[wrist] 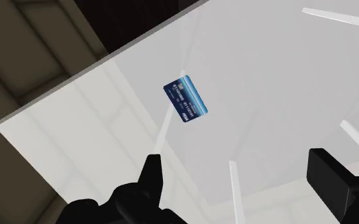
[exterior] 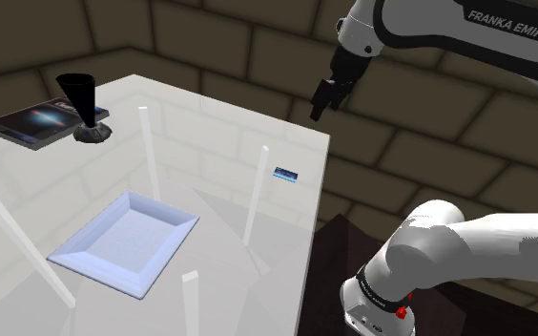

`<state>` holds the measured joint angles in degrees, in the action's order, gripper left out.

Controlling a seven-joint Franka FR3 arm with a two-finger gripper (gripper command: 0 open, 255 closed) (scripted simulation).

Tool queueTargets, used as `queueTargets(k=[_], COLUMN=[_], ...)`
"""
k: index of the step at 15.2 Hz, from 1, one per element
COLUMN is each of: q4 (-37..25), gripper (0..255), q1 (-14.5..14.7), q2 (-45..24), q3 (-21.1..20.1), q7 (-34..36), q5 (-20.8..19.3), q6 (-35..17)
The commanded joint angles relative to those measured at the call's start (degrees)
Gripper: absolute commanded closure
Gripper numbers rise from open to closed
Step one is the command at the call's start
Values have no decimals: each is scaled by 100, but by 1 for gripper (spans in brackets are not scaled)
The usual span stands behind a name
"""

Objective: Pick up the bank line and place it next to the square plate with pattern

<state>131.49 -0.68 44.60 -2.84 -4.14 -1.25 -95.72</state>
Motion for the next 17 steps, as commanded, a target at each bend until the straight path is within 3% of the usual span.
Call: queueTargets(k=[1, 9, 14, 17], q4=[0, 2071, 2934, 3241], gripper=[0, 0, 0, 0], q1=[0, 265, 542, 926], q2=[0, 575, 270, -201], q3=[0, 970, 1797, 2472], q7=[0, -1387, -2469, -3272], q5=[0, 27, 113, 286], q6=[0, -2362, -4001, -5047])
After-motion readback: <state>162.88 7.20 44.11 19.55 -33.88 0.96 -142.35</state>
